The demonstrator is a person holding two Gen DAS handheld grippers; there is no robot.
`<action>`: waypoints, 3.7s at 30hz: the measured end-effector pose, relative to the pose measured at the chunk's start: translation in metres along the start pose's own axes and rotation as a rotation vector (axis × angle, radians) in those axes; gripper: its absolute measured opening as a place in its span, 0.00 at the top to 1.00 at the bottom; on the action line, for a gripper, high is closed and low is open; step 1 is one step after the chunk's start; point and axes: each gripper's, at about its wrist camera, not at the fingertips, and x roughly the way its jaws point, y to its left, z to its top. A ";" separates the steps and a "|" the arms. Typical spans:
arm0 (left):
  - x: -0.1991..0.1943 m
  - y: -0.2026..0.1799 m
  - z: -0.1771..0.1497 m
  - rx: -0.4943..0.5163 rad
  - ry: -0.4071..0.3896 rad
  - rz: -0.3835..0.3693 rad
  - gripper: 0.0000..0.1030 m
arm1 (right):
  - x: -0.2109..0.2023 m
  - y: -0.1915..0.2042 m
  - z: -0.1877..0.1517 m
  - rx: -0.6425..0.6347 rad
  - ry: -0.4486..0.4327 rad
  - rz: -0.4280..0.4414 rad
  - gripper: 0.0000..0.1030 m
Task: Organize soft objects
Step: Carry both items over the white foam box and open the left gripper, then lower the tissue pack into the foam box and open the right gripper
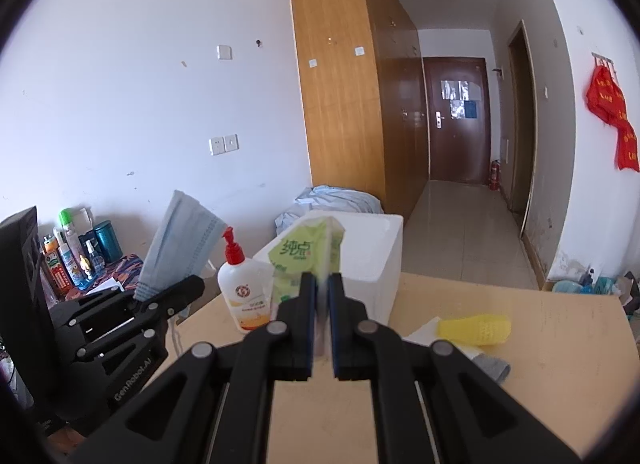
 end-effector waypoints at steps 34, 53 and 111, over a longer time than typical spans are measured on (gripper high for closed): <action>0.097 0.015 0.045 0.005 0.032 -0.014 0.97 | 0.072 -0.024 0.040 -0.026 0.006 -0.023 0.91; 0.164 0.011 0.057 0.025 0.070 -0.044 0.97 | 0.109 -0.047 0.045 0.009 0.034 -0.026 0.91; 0.175 -0.002 0.051 0.098 0.016 0.023 0.07 | 0.127 -0.051 0.049 0.027 0.052 -0.047 0.91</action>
